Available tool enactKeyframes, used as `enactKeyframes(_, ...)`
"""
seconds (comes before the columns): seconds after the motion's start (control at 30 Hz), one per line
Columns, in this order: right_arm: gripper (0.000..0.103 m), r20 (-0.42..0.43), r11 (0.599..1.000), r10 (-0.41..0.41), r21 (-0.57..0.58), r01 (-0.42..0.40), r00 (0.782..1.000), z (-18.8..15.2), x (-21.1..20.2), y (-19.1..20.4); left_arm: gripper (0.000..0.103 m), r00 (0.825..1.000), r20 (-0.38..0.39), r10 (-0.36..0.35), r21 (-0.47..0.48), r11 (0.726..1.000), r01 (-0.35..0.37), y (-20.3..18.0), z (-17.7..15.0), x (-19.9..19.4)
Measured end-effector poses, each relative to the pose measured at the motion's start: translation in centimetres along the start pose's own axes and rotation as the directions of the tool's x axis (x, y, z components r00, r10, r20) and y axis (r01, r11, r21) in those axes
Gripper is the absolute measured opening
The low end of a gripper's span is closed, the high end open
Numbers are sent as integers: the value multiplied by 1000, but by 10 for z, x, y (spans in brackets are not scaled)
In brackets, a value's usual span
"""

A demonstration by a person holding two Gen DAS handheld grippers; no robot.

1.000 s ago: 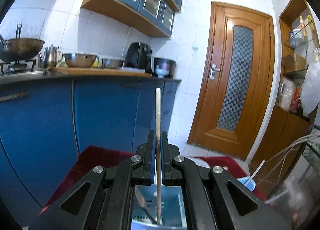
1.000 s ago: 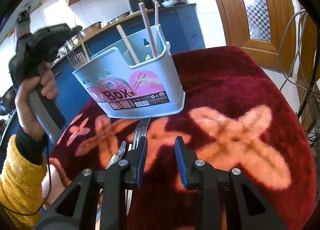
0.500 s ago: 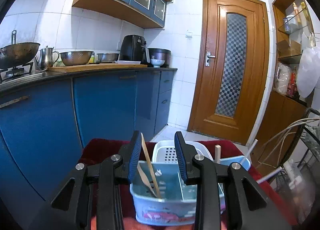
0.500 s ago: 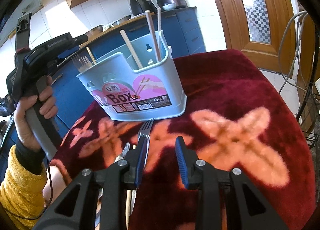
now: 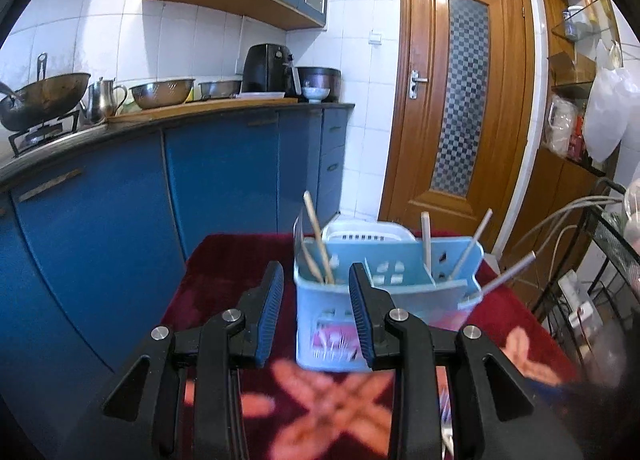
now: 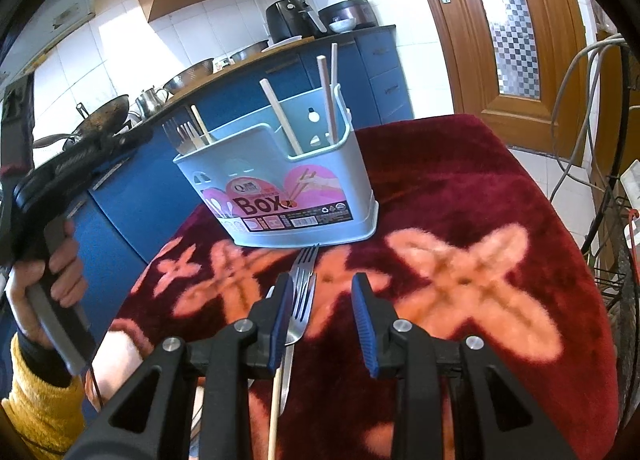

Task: Organize utensils
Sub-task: 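Withdraw the open left tool back over the utensil pile, then grasp the silver knife with the left tool while the right tool grasps a chopstick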

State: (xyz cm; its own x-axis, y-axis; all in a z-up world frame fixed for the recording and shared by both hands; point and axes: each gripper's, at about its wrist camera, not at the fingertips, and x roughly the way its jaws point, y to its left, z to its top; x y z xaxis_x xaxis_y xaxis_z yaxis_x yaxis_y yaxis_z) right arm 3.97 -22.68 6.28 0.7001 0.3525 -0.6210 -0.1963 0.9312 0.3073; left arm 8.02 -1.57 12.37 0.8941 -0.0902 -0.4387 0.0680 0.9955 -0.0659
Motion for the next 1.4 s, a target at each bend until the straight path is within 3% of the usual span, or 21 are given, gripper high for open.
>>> enactKeyframes(0.37,34,-18,1000,-18,-8,18,1000,-9,-10,8,34,989,-143,-26,-54,998,19,15,-48,-21)
enactKeyframes(0.77,34,-53,999,-51,-8,51,997,-24,-14,6,34,957,-278,-80,-46,996,70,6,-86,-12)
enactKeyframes(1.03,34,-77,998,-59,11,60,995,-31,-10,0,34,904,-394,-167,-69,986,152,-13,-104,6)
enactKeyframes(1.4,34,-84,998,-60,25,62,995,-34,-9,-4,34,845,-472,-252,-77,966,246,-39,-120,18)
